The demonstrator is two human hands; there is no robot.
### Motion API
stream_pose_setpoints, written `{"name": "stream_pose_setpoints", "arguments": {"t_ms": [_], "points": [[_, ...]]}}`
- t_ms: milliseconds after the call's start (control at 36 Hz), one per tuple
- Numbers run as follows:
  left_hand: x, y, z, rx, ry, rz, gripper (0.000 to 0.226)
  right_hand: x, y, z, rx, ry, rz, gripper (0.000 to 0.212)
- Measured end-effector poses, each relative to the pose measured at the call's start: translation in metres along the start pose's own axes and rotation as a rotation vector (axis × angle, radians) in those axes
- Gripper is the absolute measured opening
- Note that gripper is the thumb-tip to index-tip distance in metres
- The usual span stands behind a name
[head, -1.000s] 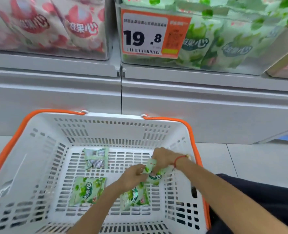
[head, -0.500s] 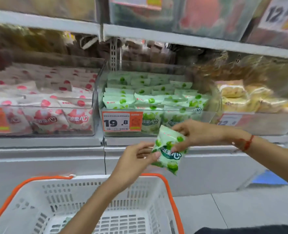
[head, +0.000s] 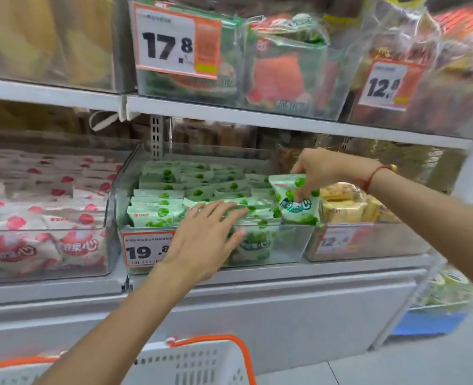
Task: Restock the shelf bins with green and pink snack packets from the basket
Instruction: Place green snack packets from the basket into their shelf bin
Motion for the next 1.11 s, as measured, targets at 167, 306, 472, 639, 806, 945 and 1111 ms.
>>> {"name": "stream_pose_setpoints", "arguments": {"t_ms": [167,306,472,639,806,945,1111], "points": [[-0.005,-0.003,0.000,-0.003,-0.029,-0.034,0.075,-0.012,-0.021,0.030,0.093,-0.023,-0.088,0.039],[-0.005,-0.002,0.001,0.000,-0.040,-0.046,0.059,-0.029,-0.015,0.021,0.158,0.062,-0.031,0.034],[-0.004,-0.002,0.000,0.000,-0.041,-0.039,0.065,-0.055,-0.009,0.001,0.167,0.033,-0.037,0.029],[-0.005,-0.003,0.001,-0.002,-0.075,-0.065,0.053,-0.032,-0.003,0.002,0.123,-0.031,0.083,0.022],[-0.005,-0.003,0.003,-0.005,-0.066,-0.071,0.051,-0.067,-0.020,0.004,0.173,-0.077,0.024,0.027],[-0.003,-0.003,0.002,-0.016,-0.061,-0.071,0.051,-0.048,-0.008,-0.004,0.100,-0.009,0.101,0.034],[0.024,0.001,-0.014,-0.074,0.143,-0.234,0.049,0.002,-0.021,-0.046,0.178,0.195,0.433,0.029]]}}
Point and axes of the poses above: each hand's wrist, its own z-axis towards the middle knuckle, its own x-axis out of the back of the hand, y = z × x, the point moved 8 cm from there along z, towards the middle knuckle, and after that the axes turned 1 degree about -z, right-handed, at the moved point
